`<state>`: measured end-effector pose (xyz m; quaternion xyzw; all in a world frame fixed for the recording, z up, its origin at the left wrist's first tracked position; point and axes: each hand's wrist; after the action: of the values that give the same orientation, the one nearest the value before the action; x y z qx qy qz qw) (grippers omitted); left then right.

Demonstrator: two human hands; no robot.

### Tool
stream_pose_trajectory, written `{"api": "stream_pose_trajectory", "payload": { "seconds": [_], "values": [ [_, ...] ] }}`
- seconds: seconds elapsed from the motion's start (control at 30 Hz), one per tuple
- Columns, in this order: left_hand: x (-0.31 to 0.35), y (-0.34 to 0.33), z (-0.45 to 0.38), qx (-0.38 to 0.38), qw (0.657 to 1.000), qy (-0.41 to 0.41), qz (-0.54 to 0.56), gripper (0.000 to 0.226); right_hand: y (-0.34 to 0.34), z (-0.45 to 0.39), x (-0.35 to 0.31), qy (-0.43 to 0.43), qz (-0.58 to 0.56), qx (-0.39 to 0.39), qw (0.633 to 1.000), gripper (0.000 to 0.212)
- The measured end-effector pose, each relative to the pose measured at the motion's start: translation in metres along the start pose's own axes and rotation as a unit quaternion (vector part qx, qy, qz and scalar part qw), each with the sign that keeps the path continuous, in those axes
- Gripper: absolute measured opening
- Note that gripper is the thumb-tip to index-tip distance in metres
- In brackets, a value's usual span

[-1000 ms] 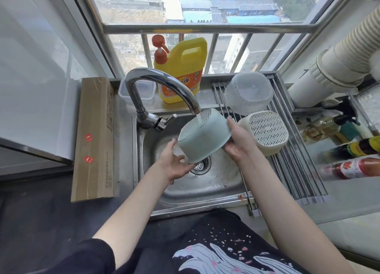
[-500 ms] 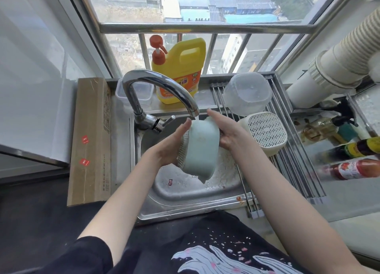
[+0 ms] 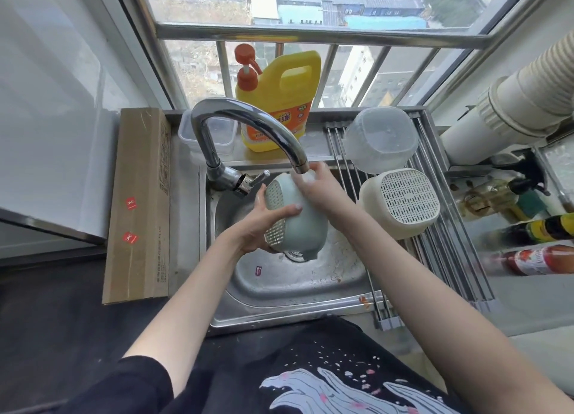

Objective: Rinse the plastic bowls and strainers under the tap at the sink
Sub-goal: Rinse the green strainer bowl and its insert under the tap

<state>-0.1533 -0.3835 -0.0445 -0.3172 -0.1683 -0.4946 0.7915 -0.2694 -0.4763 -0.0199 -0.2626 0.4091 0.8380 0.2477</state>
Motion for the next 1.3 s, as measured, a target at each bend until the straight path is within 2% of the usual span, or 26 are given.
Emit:
{"api": "stream_pose_trajectory", "payload": {
  "seconds": [0.07,0.13,0.2,0.27,0.33,0.37,0.43,0.47,0.53,0.6,0.63,0.7,0.77,0.83,0.9,0.97,1.03,1.07,1.13,1.2,1.23,1.3],
  "values": [
    [-0.001,-0.001,-0.002,0.015,1.0,-0.002,0.004,0.135,0.003,0.005,0.007,0.023,-0.058,-0.049,0.997,0.058],
    [0.0,-0.001,-0.001,0.031,0.999,0.005,-0.008,0.142,0.011,0.006,0.018,0.064,-0.103,-0.138,0.983,0.069],
    [0.0,0.001,-0.001,0.01,0.999,0.016,-0.034,0.147,0.015,0.008,0.027,0.1,-0.113,-0.179,0.972,0.075],
    [-0.002,-0.001,0.0,-0.019,0.998,0.019,-0.057,0.14,0.008,0.013,0.026,0.115,-0.088,-0.118,0.982,0.056],
    [-0.004,-0.005,0.001,-0.019,0.997,0.005,-0.073,0.137,0.0,0.015,0.021,0.097,-0.037,0.038,0.994,0.021],
    [-0.006,-0.008,0.002,-0.017,0.996,-0.007,-0.087,0.14,-0.003,0.014,0.02,0.084,-0.031,0.107,0.99,0.018],
    [-0.01,-0.012,0.001,-0.009,0.99,-0.041,-0.135,0.149,-0.004,0.015,0.022,0.062,-0.046,0.168,0.983,0.028],
    [-0.012,-0.014,0.001,-0.005,0.986,-0.05,-0.158,0.152,-0.004,0.016,0.023,0.047,-0.035,0.171,0.984,0.029],
    [-0.018,-0.014,0.0,0.016,0.983,-0.066,-0.171,0.152,-0.004,0.017,0.026,0.032,0.111,0.184,0.976,0.026],
    [-0.02,-0.012,-0.001,0.03,0.981,-0.083,-0.172,0.149,-0.006,0.018,0.032,0.066,0.284,0.188,0.938,0.031],
    [-0.02,-0.012,-0.001,0.035,0.981,-0.087,-0.172,0.146,-0.006,0.02,0.035,0.107,0.334,0.165,0.922,0.037],
    [-0.02,-0.013,-0.003,0.046,0.975,-0.088,-0.198,0.145,-0.005,0.023,0.038,0.175,0.36,0.091,0.912,0.045],
    [-0.019,-0.02,-0.002,0.058,0.948,-0.094,-0.298,0.151,-0.005,0.021,0.037,0.2,0.376,0.058,0.903,0.054],
    [-0.02,-0.03,-0.001,0.055,0.925,-0.108,-0.36,0.152,-0.003,0.014,0.029,0.222,0.39,0.02,0.893,0.053],
    [-0.02,-0.036,-0.002,0.079,0.933,-0.108,-0.333,0.148,-0.003,0.007,0.02,0.22,0.324,-0.006,0.92,0.044],
    [-0.018,-0.036,-0.006,0.091,0.955,-0.085,-0.27,0.158,-0.004,0.005,0.014,0.157,0.169,0.06,0.971,0.046],
    [-0.018,-0.029,-0.014,0.081,0.978,-0.058,-0.186,0.173,-0.007,0.002,0.014,0.115,0.05,0.136,0.983,0.045],
    [-0.017,-0.025,-0.016,0.075,0.983,-0.045,-0.164,0.175,-0.007,0.0,0.017,0.134,0.06,0.13,0.981,0.041],
    [-0.015,-0.019,-0.013,0.072,0.988,-0.028,-0.137,0.164,-0.001,-0.002,0.023,0.223,0.17,0.026,0.959,0.035],
    [-0.012,-0.017,-0.004,0.067,0.992,-0.021,-0.107,0.151,0.006,-0.004,0.022,0.295,0.298,-0.072,0.905,0.041],
    [-0.012,-0.016,-0.003,0.063,0.993,-0.018,-0.093,0.148,0.008,-0.005,0.02,0.303,0.353,-0.071,0.882,0.042],
    [-0.014,-0.016,-0.002,0.055,0.996,-0.027,-0.071,0.134,0.005,-0.01,0.016,0.29,0.446,-0.013,0.847,0.04]
  ]
}}
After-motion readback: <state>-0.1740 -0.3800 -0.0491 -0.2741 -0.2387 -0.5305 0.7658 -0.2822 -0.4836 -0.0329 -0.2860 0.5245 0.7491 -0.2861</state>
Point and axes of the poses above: each hand's wrist, its own z-axis away from the middle knuckle, its own y-axis out of the back of the hand, x = y × z, and after that the axes turned 11 degrees about z, right-handed
